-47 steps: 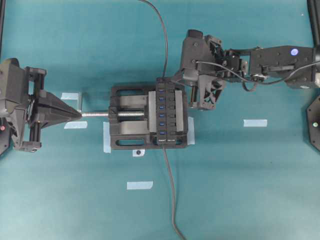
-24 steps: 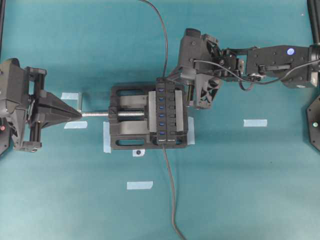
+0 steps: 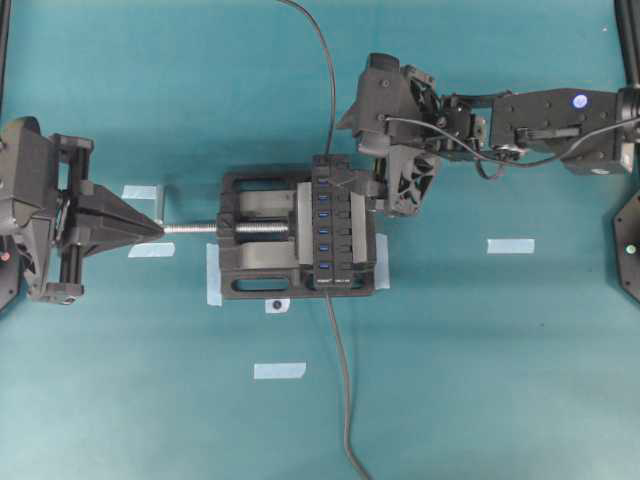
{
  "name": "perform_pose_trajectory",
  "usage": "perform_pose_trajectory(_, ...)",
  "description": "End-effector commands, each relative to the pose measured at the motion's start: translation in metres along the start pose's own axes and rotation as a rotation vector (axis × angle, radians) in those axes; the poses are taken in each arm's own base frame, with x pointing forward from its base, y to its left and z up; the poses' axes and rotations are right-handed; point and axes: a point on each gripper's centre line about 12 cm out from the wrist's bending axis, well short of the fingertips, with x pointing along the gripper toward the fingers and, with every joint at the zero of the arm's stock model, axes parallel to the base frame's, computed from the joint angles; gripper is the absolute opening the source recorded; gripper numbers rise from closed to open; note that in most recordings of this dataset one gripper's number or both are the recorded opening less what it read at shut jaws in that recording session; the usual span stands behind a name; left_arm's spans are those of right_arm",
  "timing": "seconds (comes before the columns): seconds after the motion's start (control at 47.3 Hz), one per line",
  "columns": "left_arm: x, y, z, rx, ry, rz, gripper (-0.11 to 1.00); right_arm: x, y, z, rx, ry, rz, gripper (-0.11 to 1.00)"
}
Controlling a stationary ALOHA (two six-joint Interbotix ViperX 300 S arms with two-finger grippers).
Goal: Insert the USB into the center port of the fixed hub
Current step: 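Lower the right gripper and grasp the USB plug near the hub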
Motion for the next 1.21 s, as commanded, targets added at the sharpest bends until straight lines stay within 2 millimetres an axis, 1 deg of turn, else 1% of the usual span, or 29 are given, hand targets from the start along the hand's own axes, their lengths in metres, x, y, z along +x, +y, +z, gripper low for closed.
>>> perform_pose_trajectory(0.0, -0.001, 0.0, 0.012, -0.001, -0.035, -0.001, 0.0, -0.002, -0.001, 0.014, -0.005, -0.047, -0.002, 0.85)
perform_pose_trajectory(0.465, -0.002, 0.0, 0.012, 0.001, -0.038, -0.001, 0.0, 0.012, -0.001, 0.016, -0.002, -0.049, 0.0, 0.85)
perform_pose_trajectory(0.867, -0.001, 0.0, 0.012, 0.001, -0.035, 0.0, 0.0, 0.014, 0.0, 0.014, -0.002, -0.042, 0.002, 0.84)
perform_pose_trajectory(1.057, -0.001, -0.001, 0.012, -0.002, -0.035, -0.002, 0.0, 0.016, 0.001, 0.012, -0.002, -0.036, 0.003, 0.82)
perform_pose_trajectory(1.184, -0.001, 0.0, 0.012, -0.001, -0.035, 0.0, 0.0, 0.017, 0.001, 0.012, -0.005, -0.033, 0.005, 0.75)
